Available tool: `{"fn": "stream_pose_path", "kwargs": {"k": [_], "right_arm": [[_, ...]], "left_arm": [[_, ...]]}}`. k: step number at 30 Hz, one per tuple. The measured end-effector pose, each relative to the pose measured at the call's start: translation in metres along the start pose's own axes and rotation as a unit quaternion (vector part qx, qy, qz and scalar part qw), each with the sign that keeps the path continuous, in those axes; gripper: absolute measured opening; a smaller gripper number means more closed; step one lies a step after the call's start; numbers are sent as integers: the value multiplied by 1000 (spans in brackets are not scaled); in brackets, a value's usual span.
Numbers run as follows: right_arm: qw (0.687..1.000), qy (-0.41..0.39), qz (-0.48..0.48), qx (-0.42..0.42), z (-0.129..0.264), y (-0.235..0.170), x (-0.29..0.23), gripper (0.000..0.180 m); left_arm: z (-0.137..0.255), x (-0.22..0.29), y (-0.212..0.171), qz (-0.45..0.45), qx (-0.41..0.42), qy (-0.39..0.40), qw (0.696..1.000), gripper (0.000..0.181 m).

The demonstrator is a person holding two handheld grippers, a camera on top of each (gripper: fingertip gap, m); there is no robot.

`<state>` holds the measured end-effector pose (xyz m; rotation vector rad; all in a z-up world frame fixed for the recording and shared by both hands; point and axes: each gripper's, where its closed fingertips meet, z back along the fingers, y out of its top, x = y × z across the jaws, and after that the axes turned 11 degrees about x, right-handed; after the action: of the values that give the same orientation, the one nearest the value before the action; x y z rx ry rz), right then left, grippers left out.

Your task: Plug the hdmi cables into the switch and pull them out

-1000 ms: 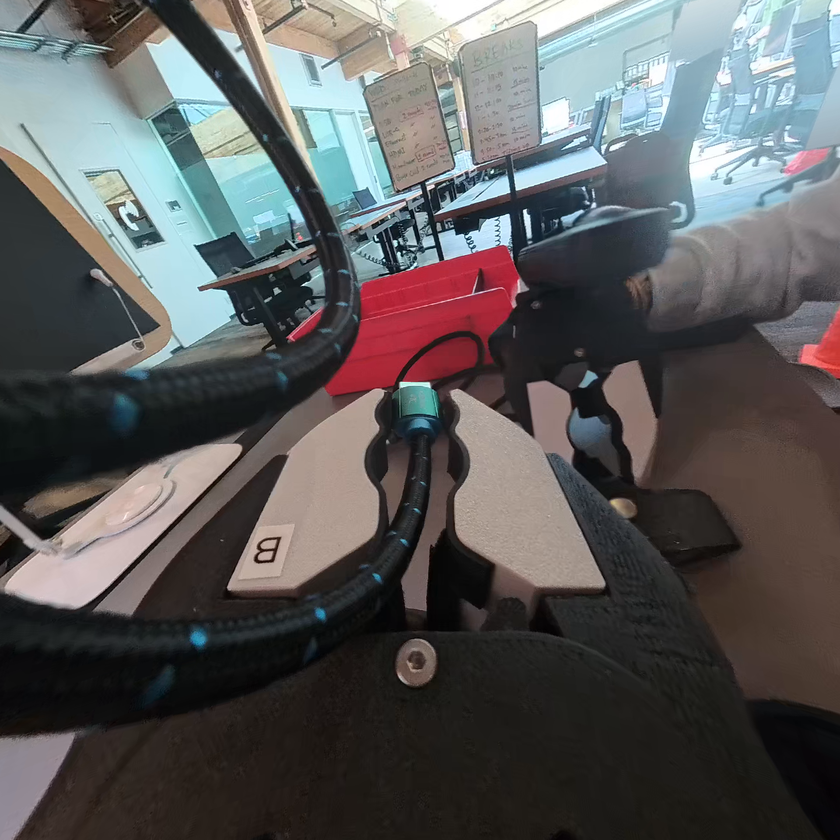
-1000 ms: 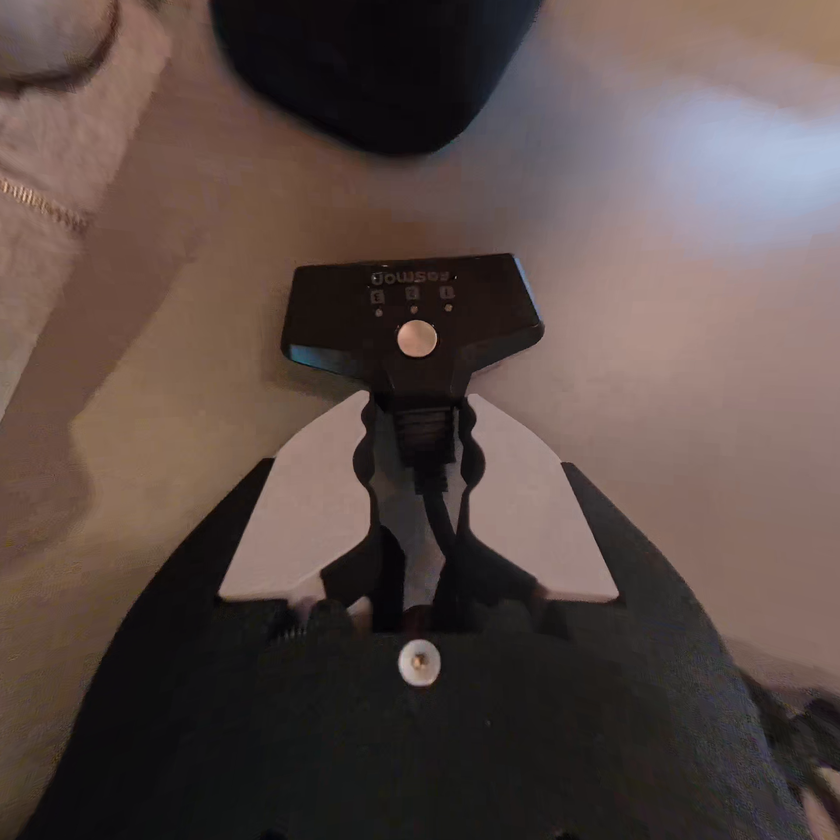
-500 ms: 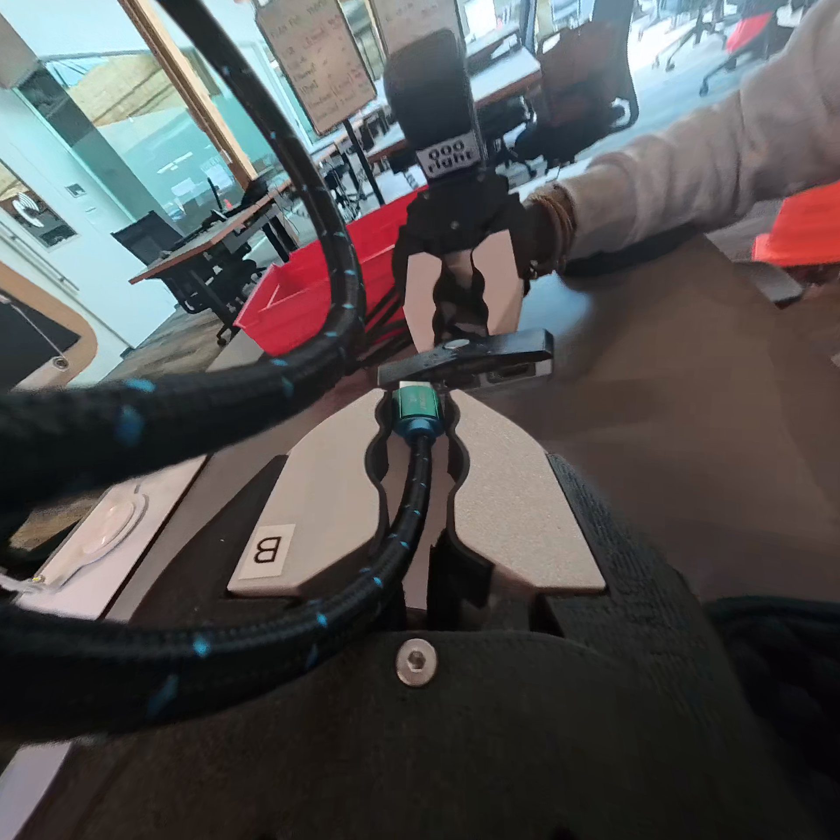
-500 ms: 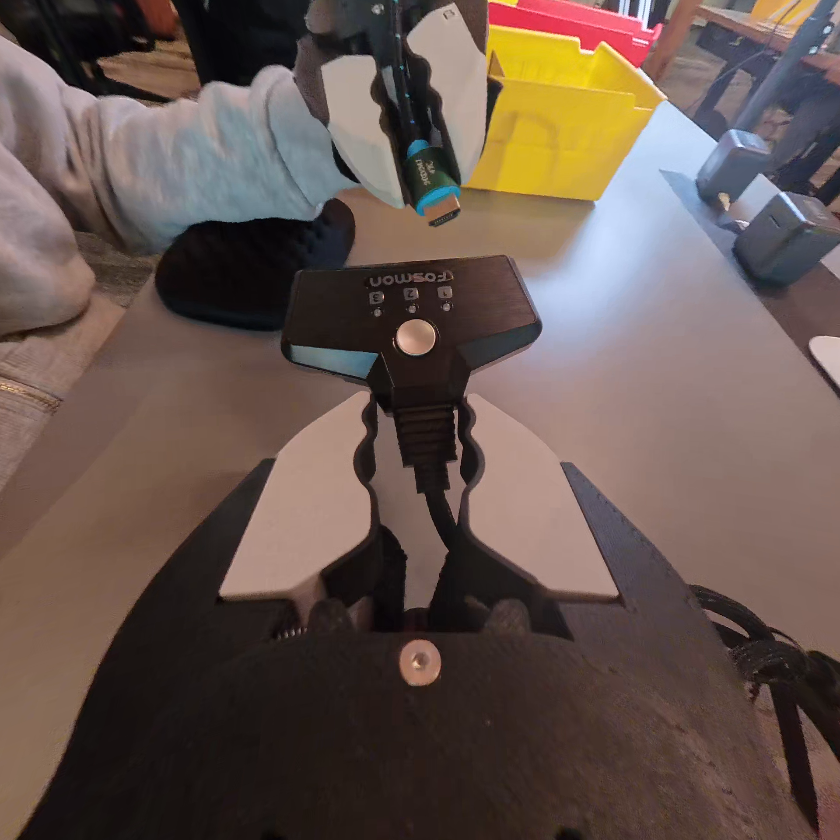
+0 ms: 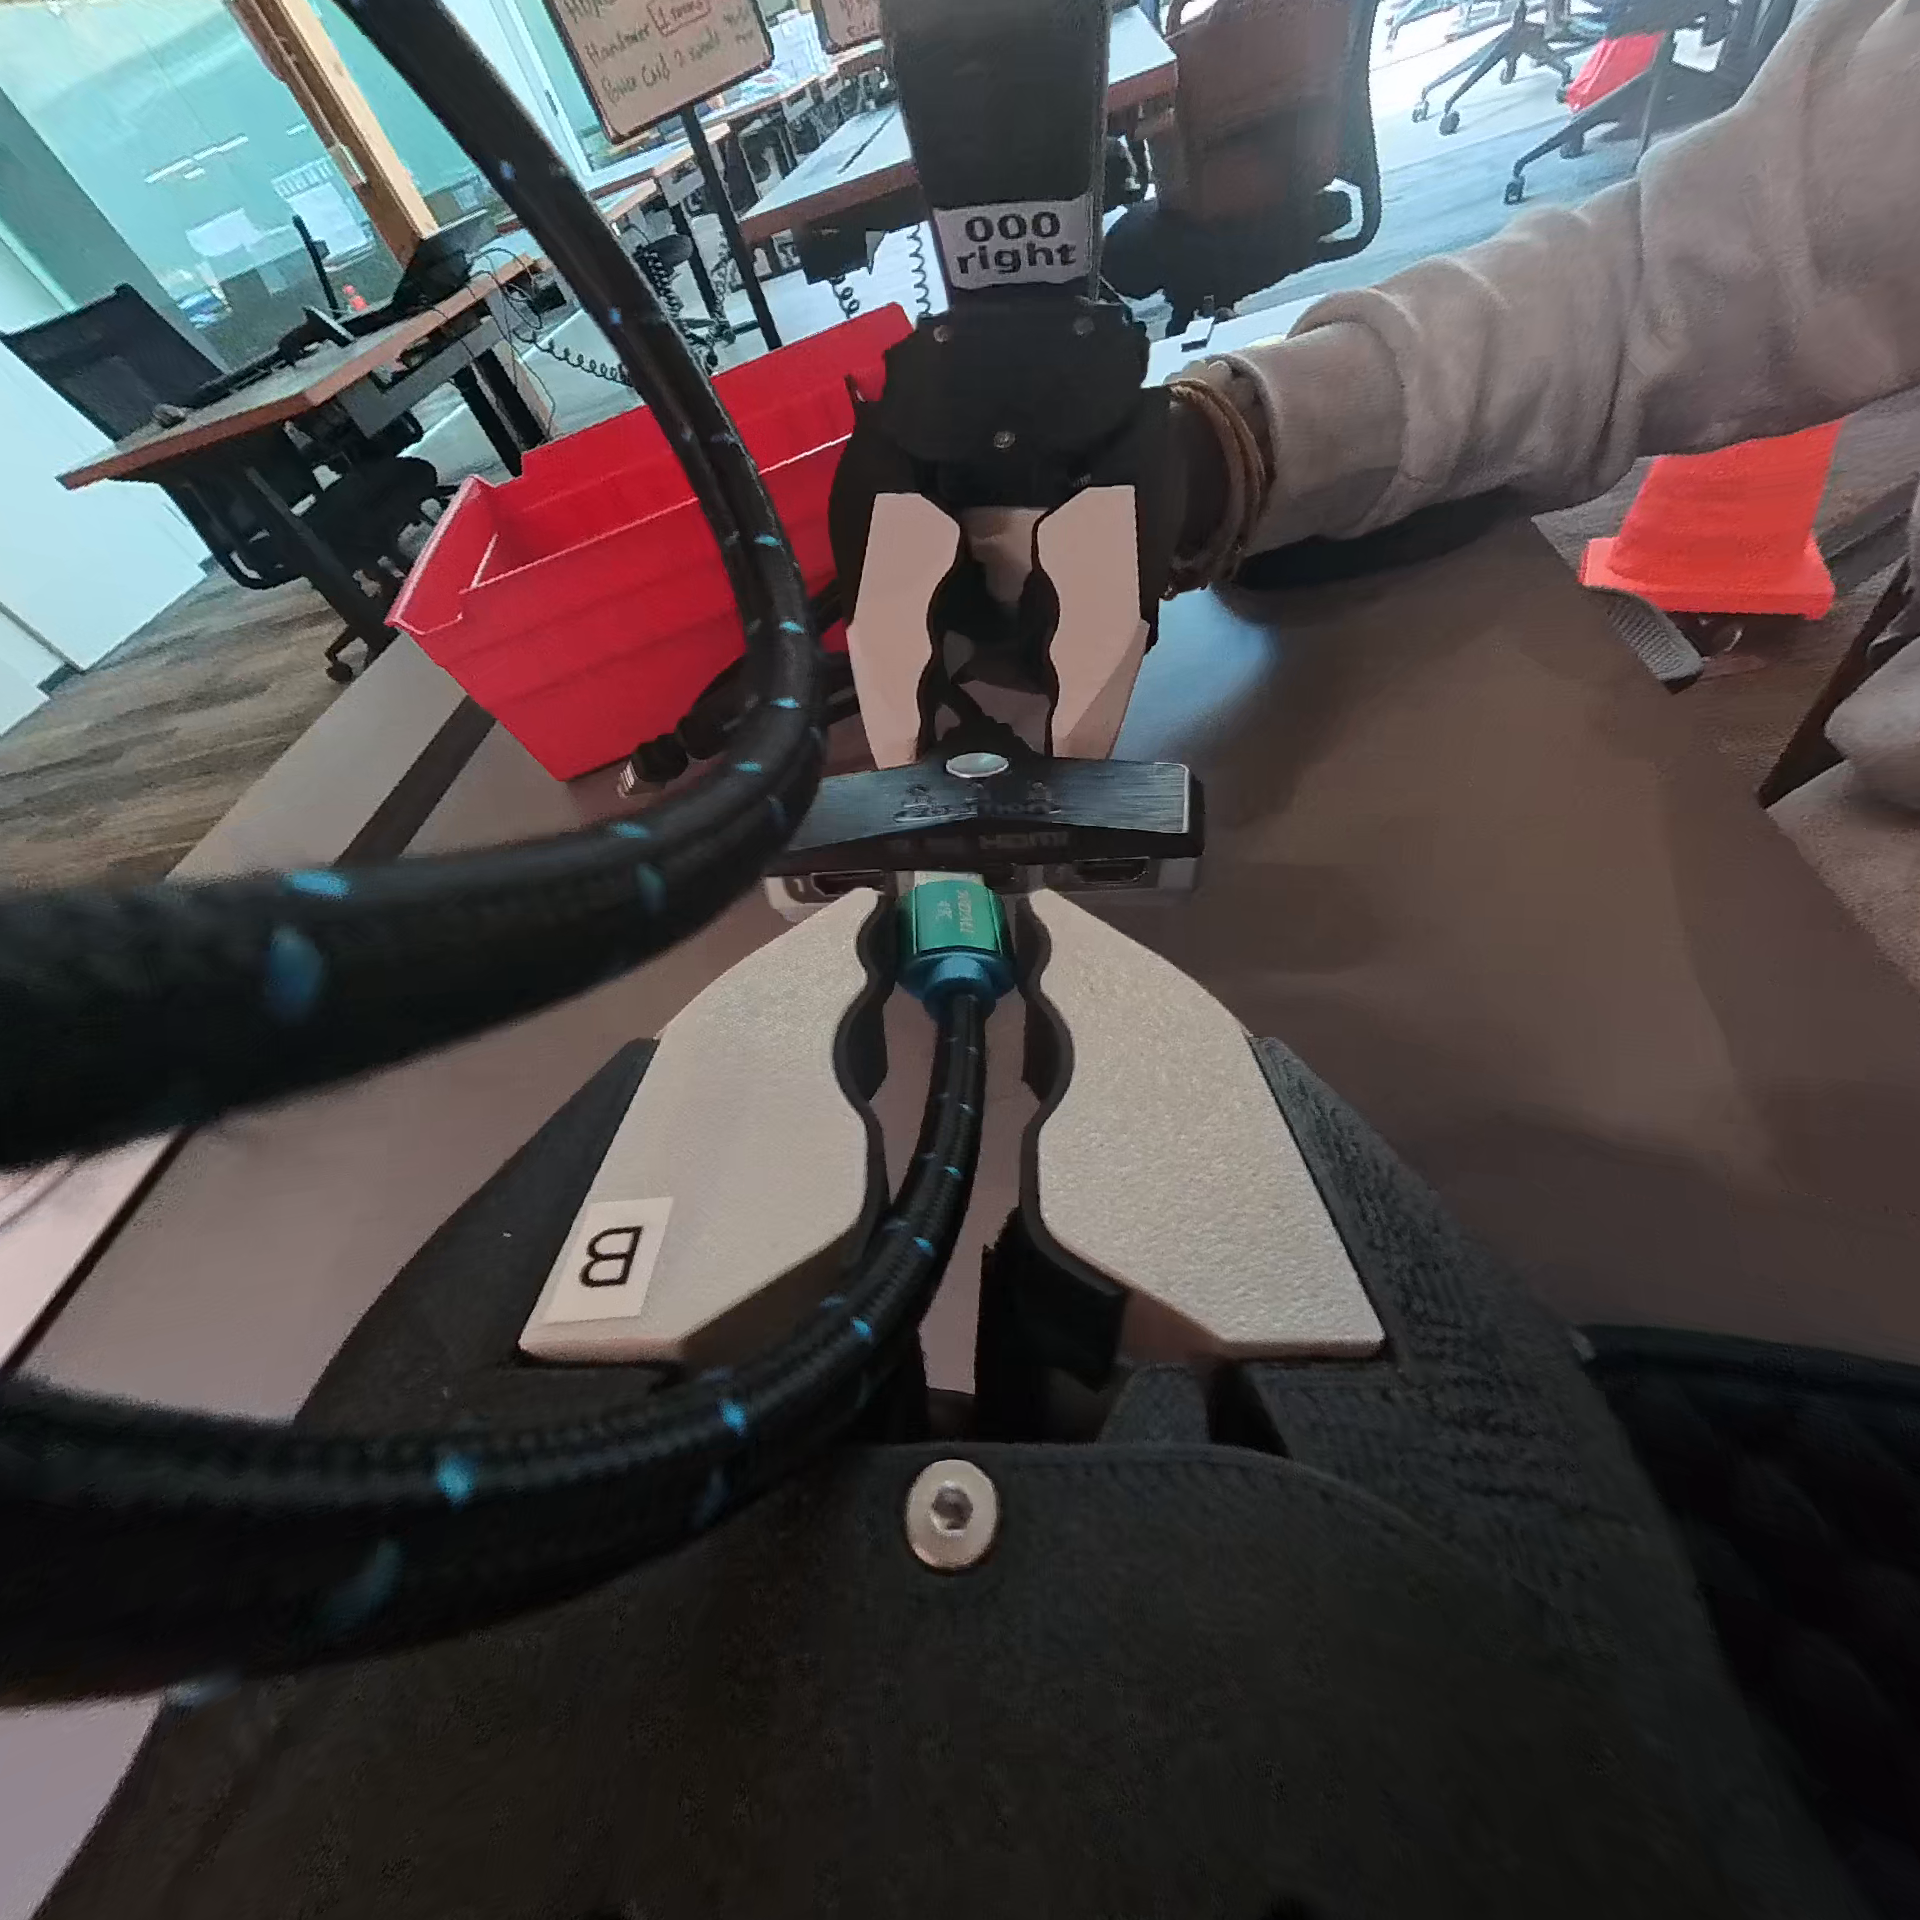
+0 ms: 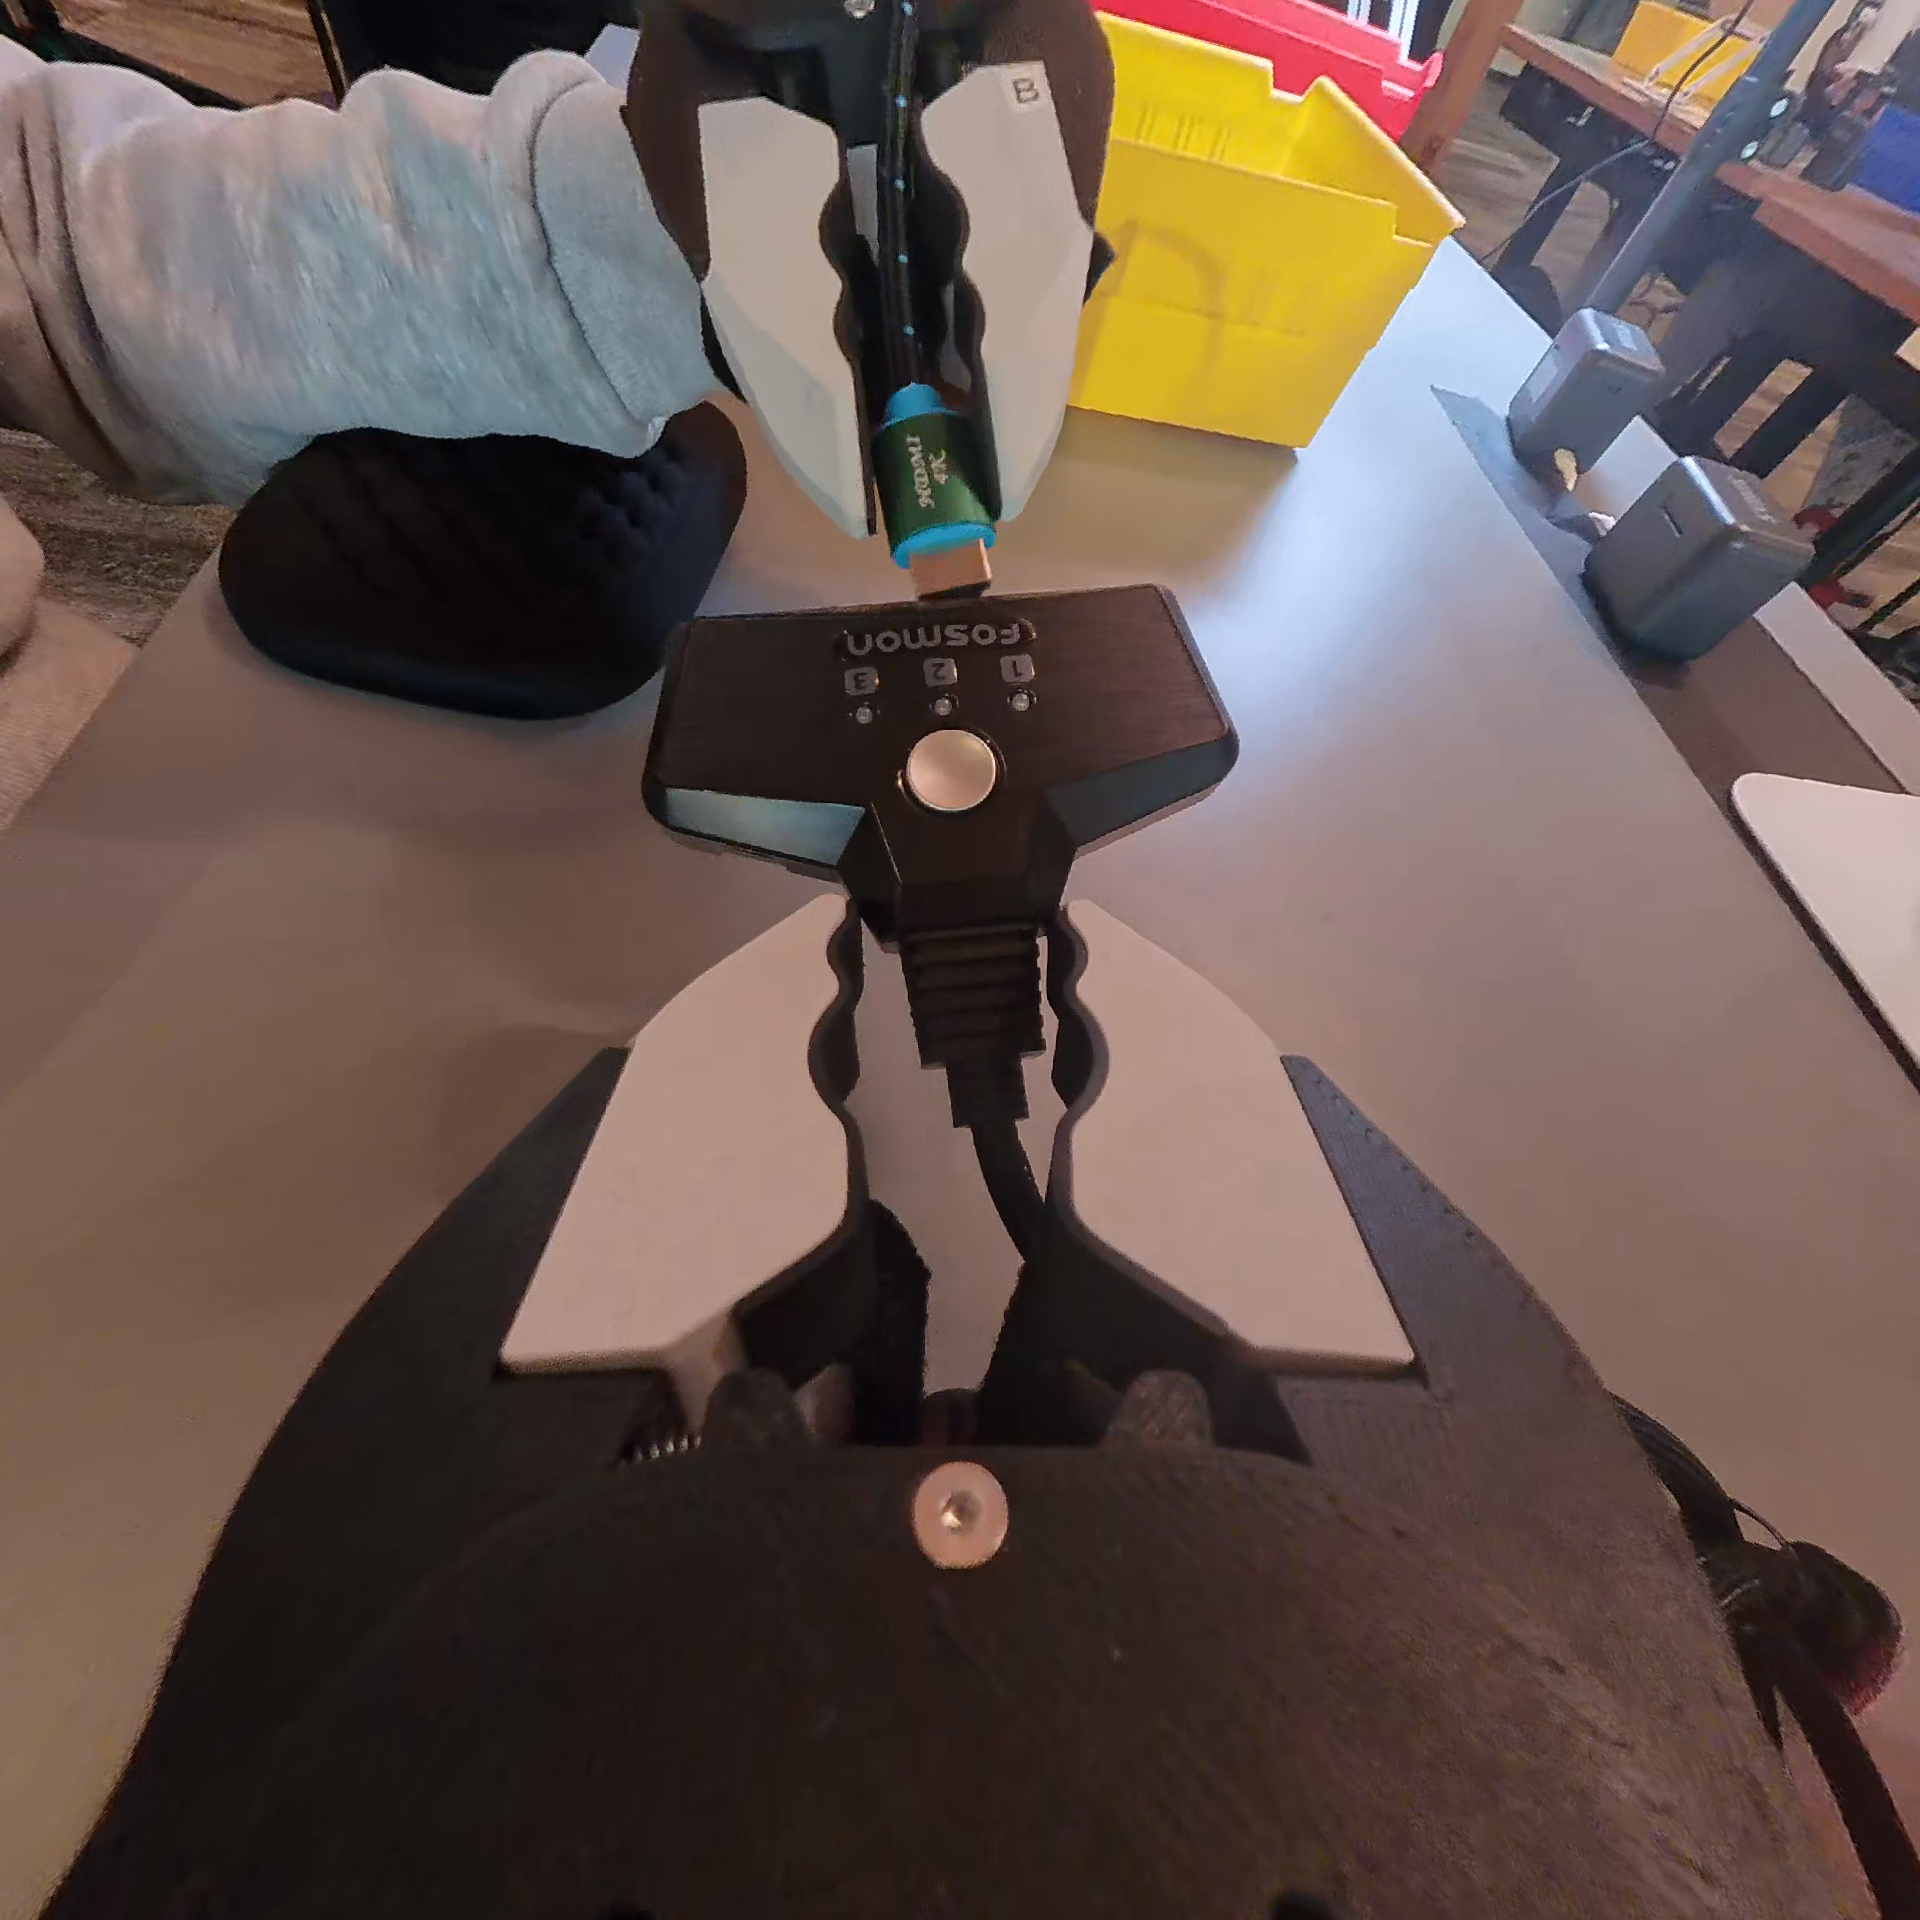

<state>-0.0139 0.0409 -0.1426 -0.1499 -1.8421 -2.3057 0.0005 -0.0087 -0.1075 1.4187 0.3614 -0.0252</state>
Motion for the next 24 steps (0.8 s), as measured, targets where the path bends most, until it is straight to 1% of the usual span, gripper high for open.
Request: {"fn": "stream_pose_path", "kwargs": {"k": [8, 20, 24], "right_arm": [[999, -21, 25, 6, -1, 3, 4, 34], [998, -30, 46, 18, 0, 9, 4, 34], [998, -24, 53, 20, -1, 10, 2, 34]], "left_arm": [[-2, 1, 1, 22, 9, -6, 1000, 21], [-1, 2, 5, 20, 23, -9, 1000, 21], [4, -6, 8, 11, 26, 13, 1000, 21]]}}
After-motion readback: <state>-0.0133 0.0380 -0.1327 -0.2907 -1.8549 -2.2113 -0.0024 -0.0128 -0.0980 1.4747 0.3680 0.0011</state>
